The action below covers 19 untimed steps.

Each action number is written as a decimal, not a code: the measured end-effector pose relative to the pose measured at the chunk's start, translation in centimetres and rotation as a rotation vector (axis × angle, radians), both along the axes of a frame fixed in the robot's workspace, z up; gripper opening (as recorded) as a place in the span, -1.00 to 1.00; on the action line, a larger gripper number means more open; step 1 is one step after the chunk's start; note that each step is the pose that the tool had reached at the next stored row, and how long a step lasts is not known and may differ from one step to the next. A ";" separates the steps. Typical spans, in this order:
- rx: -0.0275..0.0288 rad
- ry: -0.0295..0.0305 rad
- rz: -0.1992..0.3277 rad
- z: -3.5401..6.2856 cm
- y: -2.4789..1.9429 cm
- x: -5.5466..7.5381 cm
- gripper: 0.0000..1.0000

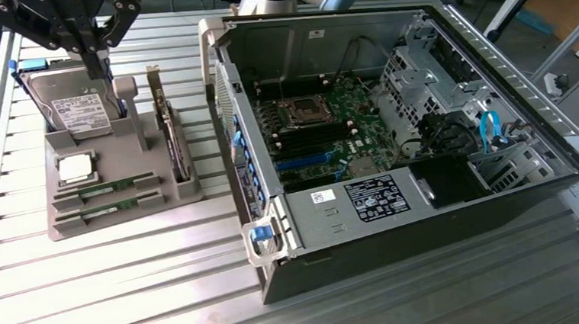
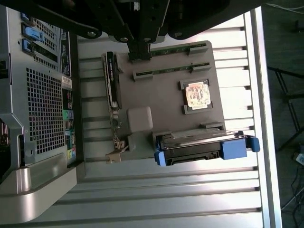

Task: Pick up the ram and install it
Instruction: 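Reach for the ram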

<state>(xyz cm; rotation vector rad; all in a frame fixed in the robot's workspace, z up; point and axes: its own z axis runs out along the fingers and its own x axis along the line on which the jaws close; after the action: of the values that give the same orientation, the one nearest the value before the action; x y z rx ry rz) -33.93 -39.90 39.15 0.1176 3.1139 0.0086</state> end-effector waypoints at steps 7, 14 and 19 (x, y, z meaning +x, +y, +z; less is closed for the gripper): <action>0.0000 0.0001 0.000 -0.02 0.00 -0.3 -0.80; 0.0000 0.0002 0.000 -0.07 0.00 -0.9 -0.80; 0.0000 0.0005 0.000 -0.11 0.00 -1.3 -0.80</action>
<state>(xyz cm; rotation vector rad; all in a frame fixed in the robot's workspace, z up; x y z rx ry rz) -35.23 -39.90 39.04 0.1175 3.1144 0.0086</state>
